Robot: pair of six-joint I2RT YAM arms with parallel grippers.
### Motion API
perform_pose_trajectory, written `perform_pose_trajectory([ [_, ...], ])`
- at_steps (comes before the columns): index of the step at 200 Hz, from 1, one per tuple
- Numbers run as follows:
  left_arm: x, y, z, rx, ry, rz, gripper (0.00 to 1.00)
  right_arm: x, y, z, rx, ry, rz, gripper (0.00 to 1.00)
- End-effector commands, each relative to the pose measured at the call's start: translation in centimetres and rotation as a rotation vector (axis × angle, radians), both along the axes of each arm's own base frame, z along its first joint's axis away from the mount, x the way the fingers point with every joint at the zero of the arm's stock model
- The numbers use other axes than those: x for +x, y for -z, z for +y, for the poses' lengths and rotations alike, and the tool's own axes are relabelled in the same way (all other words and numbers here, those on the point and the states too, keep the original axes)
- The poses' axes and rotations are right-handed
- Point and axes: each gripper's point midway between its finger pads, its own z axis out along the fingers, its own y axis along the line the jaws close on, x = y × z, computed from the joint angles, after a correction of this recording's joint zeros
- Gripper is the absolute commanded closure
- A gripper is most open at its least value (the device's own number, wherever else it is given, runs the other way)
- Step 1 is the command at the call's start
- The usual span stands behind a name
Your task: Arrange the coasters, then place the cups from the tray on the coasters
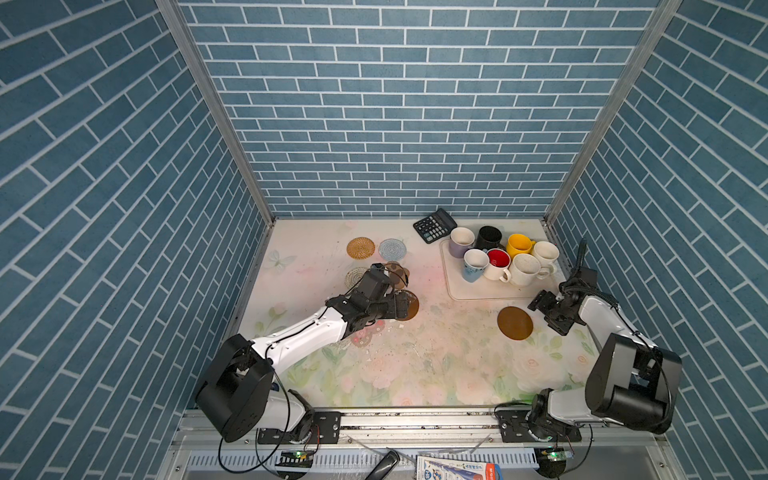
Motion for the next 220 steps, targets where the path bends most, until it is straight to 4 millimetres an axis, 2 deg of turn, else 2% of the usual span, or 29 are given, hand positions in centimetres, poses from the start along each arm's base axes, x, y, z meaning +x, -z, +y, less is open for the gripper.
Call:
perform_pose_trajectory([
  [1,-0.5,-0.3,0.3,-0.018,0.01,-0.017,0.01,1.7,-0.2,0.4,0.041,-0.051,-0.031,0.2],
  [48,-0.9,-0.2,1.5,-0.011,-0.006,-0.023,0.01,2.8,1.4,1.2,0.107,-0.054,-0.021,0.28],
  [99,-1.0,-0.3,2.3,-0.023,-0.016,-0.021,0.01,2.0,3.4,2.9,0.128,-0.114,0.04,0.33],
  [147,-1.4,-0.2,2.9,-0.031,-0.032,-0.027,0.01,1.8,4.0,5.2,0.091,-0.223,0.093,0.36],
  [166,-1.3,-0.9,3.1,-0.04,-0.04,-0.042,0.01,1.6,4.0,6.4,0.088,-0.265,0.108,0.37],
  [171,-1.7,-0.1,3.5,-0.03,-0.042,-0.027,0.01,1.6,4.0,6.7,0.085,-0.277,0.113,0.38],
  [220,-2.0,-0.3,4.1,-0.034,-0.049,-0.029,0.01,1.0,4.7,9.9,0.027,-0.432,0.177,0.39],
])
